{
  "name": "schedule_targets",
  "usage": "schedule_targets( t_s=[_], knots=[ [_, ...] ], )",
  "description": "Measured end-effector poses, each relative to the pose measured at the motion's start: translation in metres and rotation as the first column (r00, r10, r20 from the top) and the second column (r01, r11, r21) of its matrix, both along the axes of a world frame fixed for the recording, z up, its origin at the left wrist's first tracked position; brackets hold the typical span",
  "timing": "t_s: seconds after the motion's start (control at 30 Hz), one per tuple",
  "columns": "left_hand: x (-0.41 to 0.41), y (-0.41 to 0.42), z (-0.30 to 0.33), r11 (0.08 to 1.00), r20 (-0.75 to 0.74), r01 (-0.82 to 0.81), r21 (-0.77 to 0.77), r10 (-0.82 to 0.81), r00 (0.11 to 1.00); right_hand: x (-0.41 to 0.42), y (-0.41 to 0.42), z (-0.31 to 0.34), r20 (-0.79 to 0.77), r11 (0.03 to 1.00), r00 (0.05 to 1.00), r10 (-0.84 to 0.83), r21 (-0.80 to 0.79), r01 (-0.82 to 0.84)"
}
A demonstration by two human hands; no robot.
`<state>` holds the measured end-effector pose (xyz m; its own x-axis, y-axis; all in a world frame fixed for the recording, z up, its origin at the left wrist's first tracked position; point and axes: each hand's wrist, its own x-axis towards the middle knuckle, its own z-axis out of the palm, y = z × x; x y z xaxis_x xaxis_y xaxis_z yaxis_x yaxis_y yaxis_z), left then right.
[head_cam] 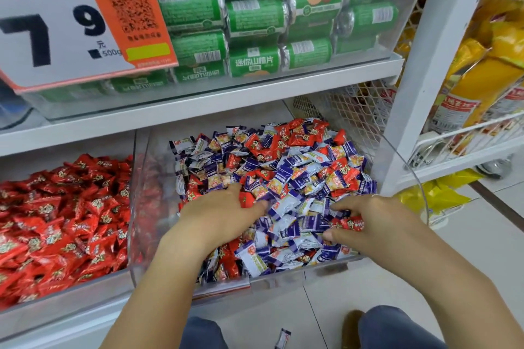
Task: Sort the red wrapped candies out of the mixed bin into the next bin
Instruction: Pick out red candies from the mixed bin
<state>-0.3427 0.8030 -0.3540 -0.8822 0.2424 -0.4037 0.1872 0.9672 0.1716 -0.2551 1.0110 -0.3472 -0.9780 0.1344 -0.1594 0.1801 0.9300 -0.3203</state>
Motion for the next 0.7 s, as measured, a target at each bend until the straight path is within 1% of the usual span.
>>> schedule_targets(
  t_s=[0.07,0.17,0.3,0.37,0.43,0.53,0.63,0.7],
  knots=[
    [-0.004,0.006,-0.001,0.999,0.026,0.025,-0.021,-0.024,0.999,-0.003,-0.004,-0.002,0.025,0.999,1.000,0.016,0.035,-0.017],
    [-0.008,0.006,-0.005,1.000,-0.034,0.026,0.002,-0.026,0.999,-0.007,-0.009,-0.003,0.033,0.999,0.999,0.003,0.043,-0.004],
    [-0.005,-0.011,0.003,0.995,-0.184,-0.039,0.092,0.055,0.981,-0.010,-0.006,-0.003,-0.067,0.998,0.996,-0.054,-0.036,0.052],
    [-0.003,-0.022,0.009,0.978,-0.252,-0.064,0.198,0.114,0.961,-0.010,-0.001,0.003,-0.114,0.991,0.988,-0.102,-0.099,0.091],
    [-0.001,-0.031,0.014,0.923,-0.258,-0.084,0.375,0.191,0.947,-0.008,0.004,0.008,-0.148,0.981,0.978,-0.150,-0.142,0.129],
    [-0.002,-0.038,0.019,0.799,-0.212,-0.108,0.591,0.283,0.935,-0.007,0.006,0.009,-0.219,0.969,0.958,-0.186,-0.200,0.143],
    [-0.001,-0.039,0.023,0.713,-0.155,-0.147,0.686,0.340,0.928,-0.007,0.001,0.012,-0.338,0.937,0.897,-0.284,-0.297,0.185],
    [-0.001,-0.040,0.022,0.689,-0.144,-0.161,0.706,0.362,0.921,-0.008,-0.002,0.013,-0.375,0.924,0.868,-0.326,-0.321,0.208]
  ],
)
